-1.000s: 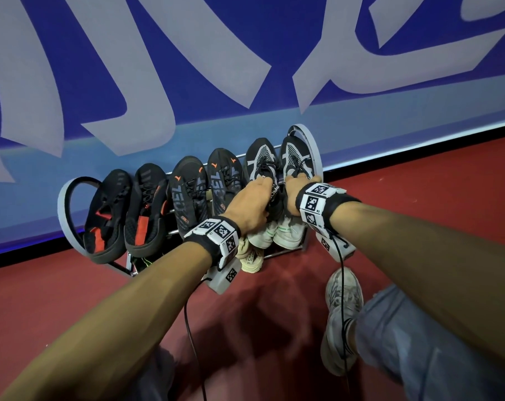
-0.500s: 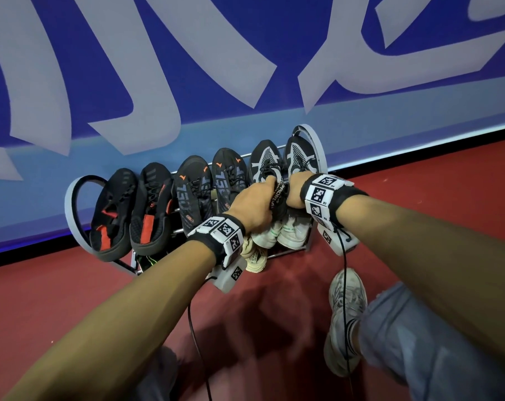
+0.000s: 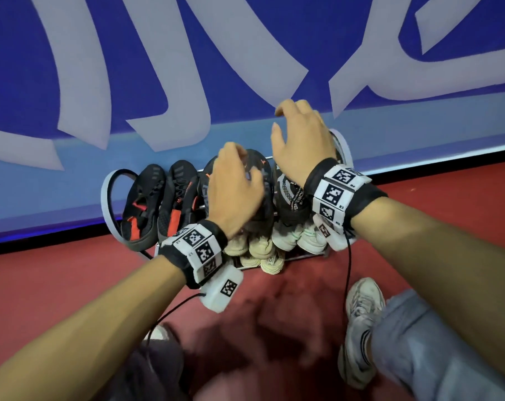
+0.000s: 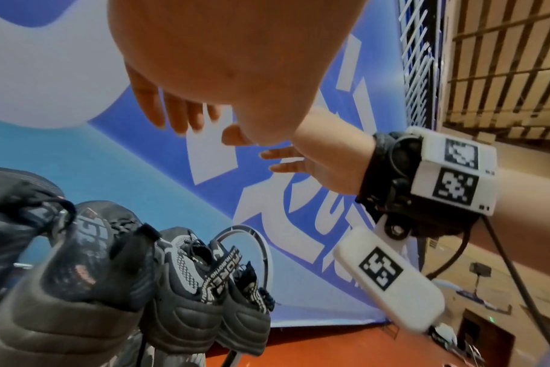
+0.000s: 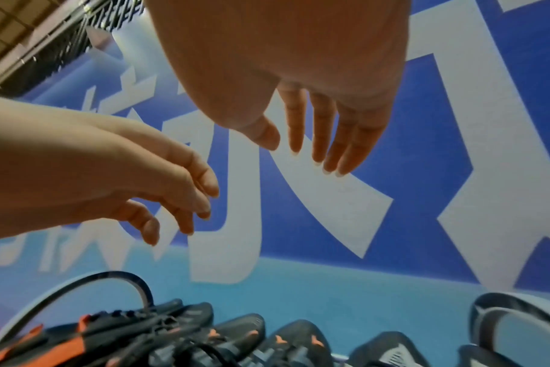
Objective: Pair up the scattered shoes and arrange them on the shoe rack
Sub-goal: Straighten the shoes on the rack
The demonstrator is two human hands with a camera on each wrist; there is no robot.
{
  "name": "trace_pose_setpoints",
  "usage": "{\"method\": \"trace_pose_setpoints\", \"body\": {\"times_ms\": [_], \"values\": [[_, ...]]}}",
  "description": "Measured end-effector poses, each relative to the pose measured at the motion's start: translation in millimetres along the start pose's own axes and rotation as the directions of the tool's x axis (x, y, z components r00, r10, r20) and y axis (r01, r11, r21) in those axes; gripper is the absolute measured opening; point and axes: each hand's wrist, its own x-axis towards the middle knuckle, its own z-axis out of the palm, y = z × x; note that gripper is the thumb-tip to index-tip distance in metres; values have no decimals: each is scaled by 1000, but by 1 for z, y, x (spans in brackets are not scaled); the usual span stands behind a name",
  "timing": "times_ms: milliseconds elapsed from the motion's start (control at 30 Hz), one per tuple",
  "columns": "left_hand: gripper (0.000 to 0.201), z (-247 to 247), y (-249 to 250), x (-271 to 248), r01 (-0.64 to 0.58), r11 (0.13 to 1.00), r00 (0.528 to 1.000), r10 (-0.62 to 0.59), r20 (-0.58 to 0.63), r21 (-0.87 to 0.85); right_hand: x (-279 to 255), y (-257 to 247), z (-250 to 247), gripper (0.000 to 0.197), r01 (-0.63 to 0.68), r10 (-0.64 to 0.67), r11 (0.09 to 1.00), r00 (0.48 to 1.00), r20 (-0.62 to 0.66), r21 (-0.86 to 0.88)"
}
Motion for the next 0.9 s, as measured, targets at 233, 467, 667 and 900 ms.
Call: {"method": "trace_pose_setpoints", "body": {"times_ms": [233, 467, 667, 900], "values": [[23, -63, -53, -16, 275, 950, 943, -297, -149, -148, -20, -62, 24, 12, -82, 32, 977, 969, 245, 196], [11, -94, -120, -82, 621, 778, 782, -623, -1, -95, -67, -114, 75, 20, -194, 42, 970, 734, 678, 150], [29, -101, -190, -146, 649, 688, 659, -721, 212, 323, -103, -150, 130, 31, -120, 98, 991, 417, 904, -52], [36, -112, -243, -157, 644, 647, 487, -759, 433, 408, -155, -154, 222, 50, -83, 255, 966, 429, 867, -243]]}}
